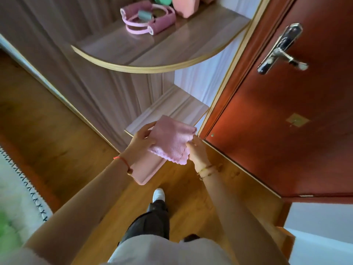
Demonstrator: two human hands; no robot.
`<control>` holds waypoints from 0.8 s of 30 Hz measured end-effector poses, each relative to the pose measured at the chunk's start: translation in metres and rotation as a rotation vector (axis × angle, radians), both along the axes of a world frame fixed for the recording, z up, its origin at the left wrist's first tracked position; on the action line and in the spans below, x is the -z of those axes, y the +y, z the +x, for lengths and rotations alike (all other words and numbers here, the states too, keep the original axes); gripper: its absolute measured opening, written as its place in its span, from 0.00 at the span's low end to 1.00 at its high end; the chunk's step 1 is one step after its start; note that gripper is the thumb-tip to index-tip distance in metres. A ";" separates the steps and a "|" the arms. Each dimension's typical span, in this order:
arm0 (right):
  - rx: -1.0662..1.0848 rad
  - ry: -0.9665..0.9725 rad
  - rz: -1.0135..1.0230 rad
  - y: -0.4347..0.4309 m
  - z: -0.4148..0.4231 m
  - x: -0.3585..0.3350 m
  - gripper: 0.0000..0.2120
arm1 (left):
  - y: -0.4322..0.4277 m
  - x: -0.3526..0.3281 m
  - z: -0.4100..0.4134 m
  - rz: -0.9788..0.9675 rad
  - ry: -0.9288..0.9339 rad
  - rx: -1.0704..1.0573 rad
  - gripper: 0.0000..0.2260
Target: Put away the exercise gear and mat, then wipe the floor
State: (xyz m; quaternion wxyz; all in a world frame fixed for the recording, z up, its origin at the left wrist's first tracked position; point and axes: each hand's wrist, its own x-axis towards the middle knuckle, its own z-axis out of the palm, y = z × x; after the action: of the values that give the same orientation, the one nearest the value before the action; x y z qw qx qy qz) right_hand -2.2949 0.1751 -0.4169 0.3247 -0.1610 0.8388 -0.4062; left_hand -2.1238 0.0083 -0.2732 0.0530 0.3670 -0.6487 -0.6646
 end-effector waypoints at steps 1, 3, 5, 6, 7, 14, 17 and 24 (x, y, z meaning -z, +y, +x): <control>0.028 -0.013 0.013 -0.016 -0.003 -0.006 0.09 | -0.017 0.009 -0.008 0.005 -0.009 0.018 0.33; 0.119 -0.084 -0.022 -0.045 -0.003 -0.031 0.08 | -0.045 0.027 -0.023 -0.026 -0.042 0.062 0.33; 0.219 -0.178 -0.076 -0.071 -0.001 -0.058 0.11 | -0.068 0.045 -0.039 -0.086 -0.060 0.119 0.31; 0.247 -0.216 -0.064 -0.080 -0.004 -0.062 0.12 | -0.077 0.051 -0.047 -0.122 -0.075 0.143 0.29; 0.265 -0.248 -0.051 -0.088 -0.009 -0.059 0.13 | -0.083 0.058 -0.053 -0.149 -0.082 0.155 0.27; 0.241 -0.467 -0.080 -0.136 -0.058 -0.017 0.12 | -0.121 0.109 -0.118 -0.265 -0.197 0.240 0.28; 0.296 -0.602 -0.141 -0.152 -0.075 0.013 0.13 | -0.130 0.129 -0.144 -0.287 -0.195 0.229 0.26; 0.320 -0.794 -0.281 -0.176 -0.111 0.054 0.21 | -0.160 0.184 -0.190 -0.272 -0.208 0.263 0.23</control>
State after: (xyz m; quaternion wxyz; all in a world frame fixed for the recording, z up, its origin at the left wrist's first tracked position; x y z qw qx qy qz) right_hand -2.4057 -0.0009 -0.4711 0.5295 0.0966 0.6002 -0.5916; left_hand -2.3136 -0.1517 -0.4572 -0.0523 0.3351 -0.7768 -0.5307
